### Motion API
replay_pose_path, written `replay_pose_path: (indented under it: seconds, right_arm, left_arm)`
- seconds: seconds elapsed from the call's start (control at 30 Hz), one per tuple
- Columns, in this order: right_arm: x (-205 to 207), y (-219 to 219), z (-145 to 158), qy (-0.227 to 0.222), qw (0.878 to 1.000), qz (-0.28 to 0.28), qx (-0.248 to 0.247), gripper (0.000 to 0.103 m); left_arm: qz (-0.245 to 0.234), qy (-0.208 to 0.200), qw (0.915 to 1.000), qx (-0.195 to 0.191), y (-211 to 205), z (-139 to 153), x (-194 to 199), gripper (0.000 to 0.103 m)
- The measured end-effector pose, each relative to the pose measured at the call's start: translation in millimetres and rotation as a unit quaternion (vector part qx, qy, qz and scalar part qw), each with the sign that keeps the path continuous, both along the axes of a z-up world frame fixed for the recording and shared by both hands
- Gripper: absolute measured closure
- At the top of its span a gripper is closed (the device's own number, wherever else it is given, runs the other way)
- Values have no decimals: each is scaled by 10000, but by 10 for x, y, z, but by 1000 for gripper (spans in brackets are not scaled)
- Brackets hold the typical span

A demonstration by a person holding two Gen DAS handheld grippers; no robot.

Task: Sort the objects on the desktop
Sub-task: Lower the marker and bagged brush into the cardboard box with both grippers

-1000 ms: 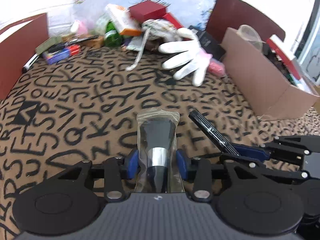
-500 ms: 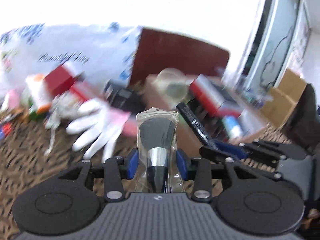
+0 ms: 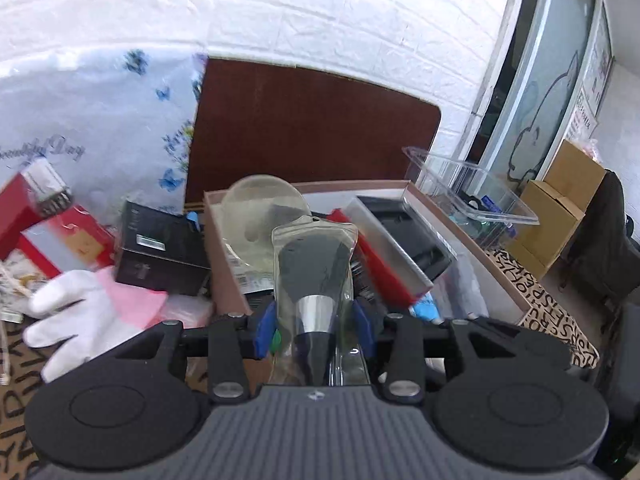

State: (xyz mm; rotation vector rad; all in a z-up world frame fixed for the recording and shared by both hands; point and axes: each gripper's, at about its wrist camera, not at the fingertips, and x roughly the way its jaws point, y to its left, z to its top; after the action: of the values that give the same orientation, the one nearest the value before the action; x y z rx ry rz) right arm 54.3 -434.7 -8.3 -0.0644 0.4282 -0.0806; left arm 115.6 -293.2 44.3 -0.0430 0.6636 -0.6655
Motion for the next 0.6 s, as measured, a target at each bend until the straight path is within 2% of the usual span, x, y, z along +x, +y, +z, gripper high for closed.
replay_pose_path:
  seconds: [0.07, 0.17, 0.33, 0.53, 0.6]
  right_arm:
    - [37, -193, -20, 2, 9996, -157, 219, 90]
    - [73, -366, -69, 22, 9992, -263, 285, 89]
    - [54, -326, -113, -24, 9999, -76, 137, 89]
    - [53, -333, -127, -102, 9997, -121, 199, 89]
    - [45, -331, -122, -104, 9997, -116, 184, 89]
  left_arm:
    - [8, 58, 10000, -53, -96, -54, 86, 60]
    - [1, 172, 9998, -61, -262, -142, 201, 60]
    - [34, 154, 9999, 22, -406, -307, 262, 56]
    - [-53, 66, 9999, -55, -388, -299, 282, 53]
    - [-87, 58, 9999, -91, -376, -286, 263, 47]
